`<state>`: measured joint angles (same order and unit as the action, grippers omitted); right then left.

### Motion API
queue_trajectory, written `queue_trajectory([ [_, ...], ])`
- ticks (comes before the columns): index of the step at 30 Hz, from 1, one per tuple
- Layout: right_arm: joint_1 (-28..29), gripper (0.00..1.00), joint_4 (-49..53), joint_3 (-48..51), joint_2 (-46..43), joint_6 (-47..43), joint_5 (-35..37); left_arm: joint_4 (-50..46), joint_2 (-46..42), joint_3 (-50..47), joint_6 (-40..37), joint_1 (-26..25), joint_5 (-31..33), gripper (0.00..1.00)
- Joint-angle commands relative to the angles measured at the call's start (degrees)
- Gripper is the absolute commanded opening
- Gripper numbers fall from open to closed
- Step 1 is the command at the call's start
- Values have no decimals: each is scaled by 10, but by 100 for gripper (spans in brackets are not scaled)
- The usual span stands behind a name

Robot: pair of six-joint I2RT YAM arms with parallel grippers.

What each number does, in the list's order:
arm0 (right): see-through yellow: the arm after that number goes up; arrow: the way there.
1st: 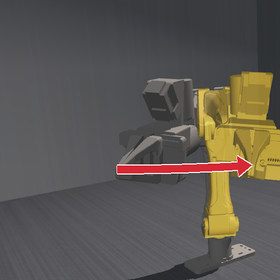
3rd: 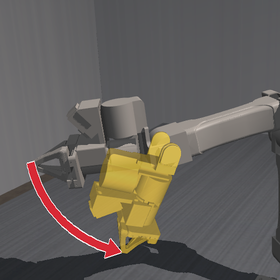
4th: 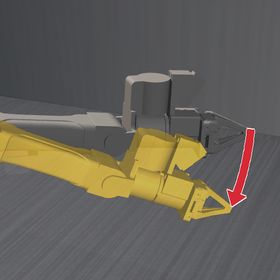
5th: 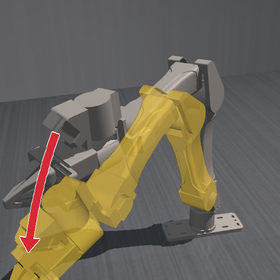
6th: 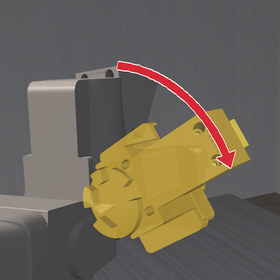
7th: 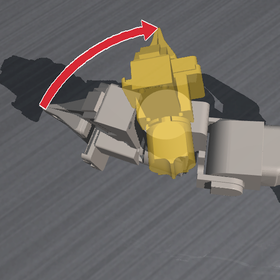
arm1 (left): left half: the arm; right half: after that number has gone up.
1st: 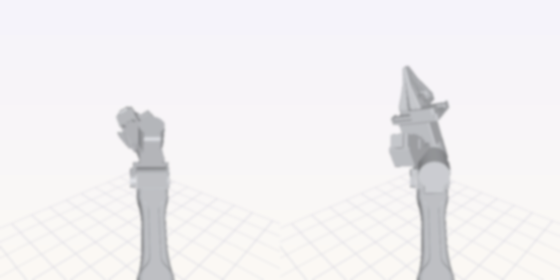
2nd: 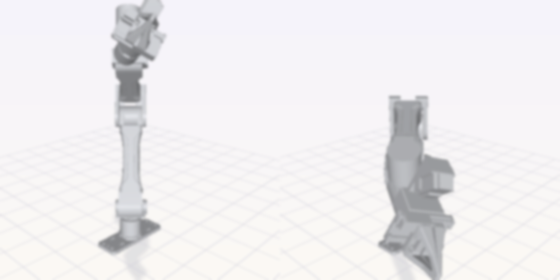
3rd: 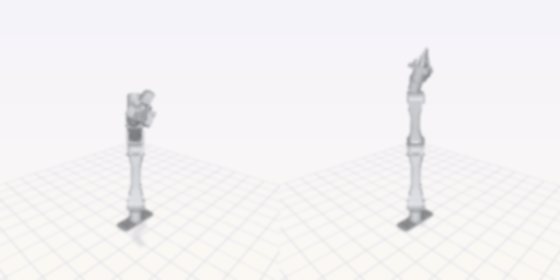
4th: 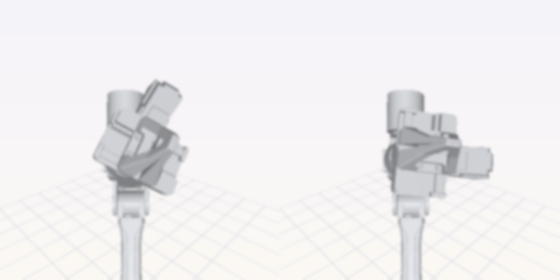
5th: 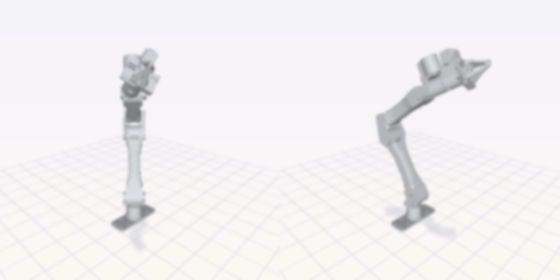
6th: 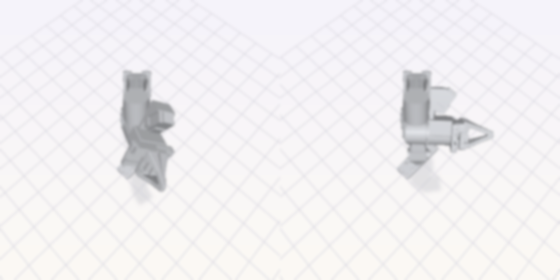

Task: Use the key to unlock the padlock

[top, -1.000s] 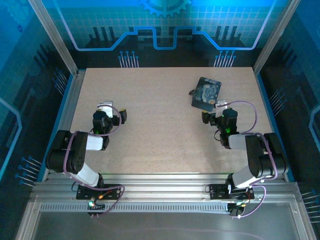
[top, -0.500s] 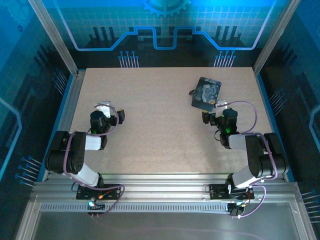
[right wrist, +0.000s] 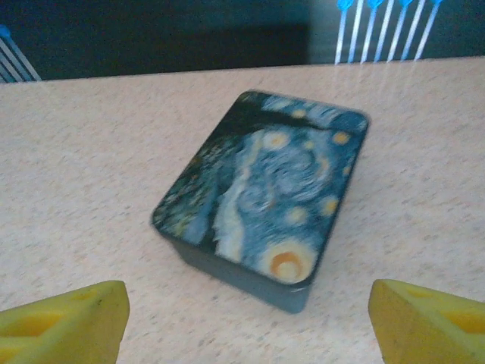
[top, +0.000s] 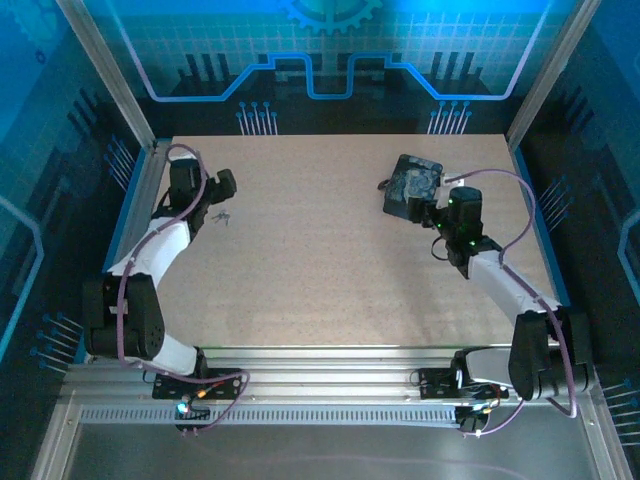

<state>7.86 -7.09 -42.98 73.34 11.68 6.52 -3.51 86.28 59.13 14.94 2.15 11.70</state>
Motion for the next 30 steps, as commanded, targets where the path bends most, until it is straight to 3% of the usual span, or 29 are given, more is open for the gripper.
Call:
queue_trajectory([
  [1,28,80,113,-42,-1,27,-8,-200,60,60,68,17,8,99],
  [6,48,60,147,-70,22,37,-27,-285,136,131,105,19,-14,90],
  [18,101,52,175,-127,54,52,-30,-350,270,259,89,19,-42,63],
  [30,109,51,177,-141,64,61,-29,-369,343,318,85,19,-78,41],
])
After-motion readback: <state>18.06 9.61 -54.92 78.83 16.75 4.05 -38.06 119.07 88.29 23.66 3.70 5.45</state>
